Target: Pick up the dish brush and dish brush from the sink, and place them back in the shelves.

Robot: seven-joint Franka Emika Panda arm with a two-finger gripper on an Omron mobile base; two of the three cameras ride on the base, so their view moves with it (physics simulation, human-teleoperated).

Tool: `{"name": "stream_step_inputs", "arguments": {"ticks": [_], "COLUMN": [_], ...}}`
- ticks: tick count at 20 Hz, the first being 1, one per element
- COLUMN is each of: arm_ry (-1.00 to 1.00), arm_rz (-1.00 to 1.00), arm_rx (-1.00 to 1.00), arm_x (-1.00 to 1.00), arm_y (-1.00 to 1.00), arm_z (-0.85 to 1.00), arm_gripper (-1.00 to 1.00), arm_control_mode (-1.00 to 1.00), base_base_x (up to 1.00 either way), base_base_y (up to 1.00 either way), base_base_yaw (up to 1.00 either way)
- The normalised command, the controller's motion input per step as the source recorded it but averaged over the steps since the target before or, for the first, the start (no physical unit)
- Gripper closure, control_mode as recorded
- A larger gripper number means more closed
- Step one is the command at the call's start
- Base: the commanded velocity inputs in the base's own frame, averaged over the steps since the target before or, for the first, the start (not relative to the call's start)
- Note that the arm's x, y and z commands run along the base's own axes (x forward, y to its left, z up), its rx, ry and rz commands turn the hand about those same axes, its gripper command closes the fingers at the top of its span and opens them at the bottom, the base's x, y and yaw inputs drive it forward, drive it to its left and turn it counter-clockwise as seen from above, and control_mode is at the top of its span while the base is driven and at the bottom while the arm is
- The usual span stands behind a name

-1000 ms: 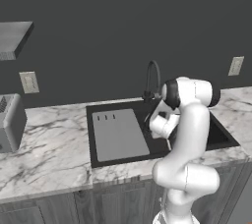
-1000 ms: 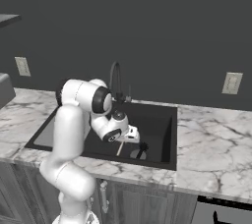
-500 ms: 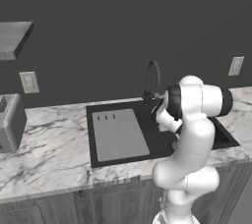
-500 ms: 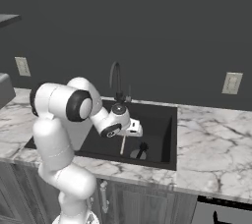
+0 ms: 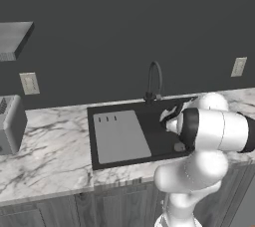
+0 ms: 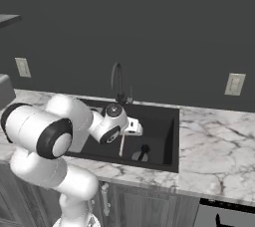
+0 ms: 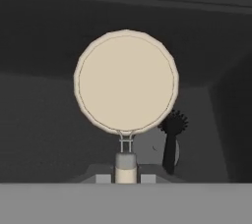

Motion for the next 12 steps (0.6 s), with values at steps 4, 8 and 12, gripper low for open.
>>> {"name": "stream_step_inputs", "arguments": {"ticks": [4,8,12], "arm_ry": [-0.02,0.00,0.00], "arm_rz": [0.00,-0.02,-0.03], "arm_rx": [0.00,0.00,0.00], "arm_x": [-0.19,-0.22,-0.34], "arm_y": [0.00,0.00,0.00], "arm_z": [0.97,1.00,0.99], "arm_gripper": [1.00,1.00,1.00], "arm_control_mode": [-1.00,-1.00,-1.00], "base_base_x": [0.00,0.00,0.00], "base_base_y": [0.00,0.00,0.00], "base_base_yaw": [0.00,0.00,0.00]}}
